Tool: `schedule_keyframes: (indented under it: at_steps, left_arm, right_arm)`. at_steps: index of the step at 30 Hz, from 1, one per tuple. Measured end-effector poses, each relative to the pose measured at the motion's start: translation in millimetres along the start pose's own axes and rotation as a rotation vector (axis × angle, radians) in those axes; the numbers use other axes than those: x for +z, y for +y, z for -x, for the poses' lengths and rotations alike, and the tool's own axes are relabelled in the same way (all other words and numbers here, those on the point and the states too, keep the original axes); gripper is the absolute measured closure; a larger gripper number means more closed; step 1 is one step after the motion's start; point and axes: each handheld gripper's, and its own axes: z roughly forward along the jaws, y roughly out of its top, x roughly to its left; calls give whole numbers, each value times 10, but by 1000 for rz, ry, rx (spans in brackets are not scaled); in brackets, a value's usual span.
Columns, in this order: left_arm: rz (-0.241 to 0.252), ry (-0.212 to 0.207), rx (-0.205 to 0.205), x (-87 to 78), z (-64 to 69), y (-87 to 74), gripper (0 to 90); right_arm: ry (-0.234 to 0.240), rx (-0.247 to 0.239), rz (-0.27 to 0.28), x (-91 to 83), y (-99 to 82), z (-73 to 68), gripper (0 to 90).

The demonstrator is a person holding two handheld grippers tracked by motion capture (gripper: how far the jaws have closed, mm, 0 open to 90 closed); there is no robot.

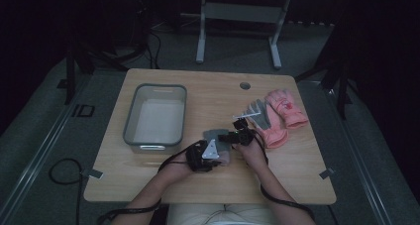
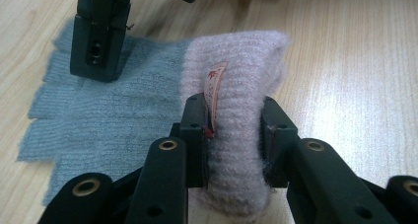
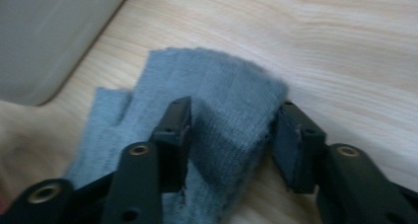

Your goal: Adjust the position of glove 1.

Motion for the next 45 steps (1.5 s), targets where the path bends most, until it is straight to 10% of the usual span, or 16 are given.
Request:
schedule_keyframes:
  at_steps: [10,16,45]
  left_arm:
    - [18,-46,-63,-17,-77,-33,709]
    - [24,-46,-85,-38,-75,-44,714]
    - [-36,28,62,-855,-225,585,715]
  right_arm:
    - [84,-4,-23,141,61,-131,685]
    - [73,-90,9,54,88,-238,736]
    - [119,-119,191,-677,466,-498,742]
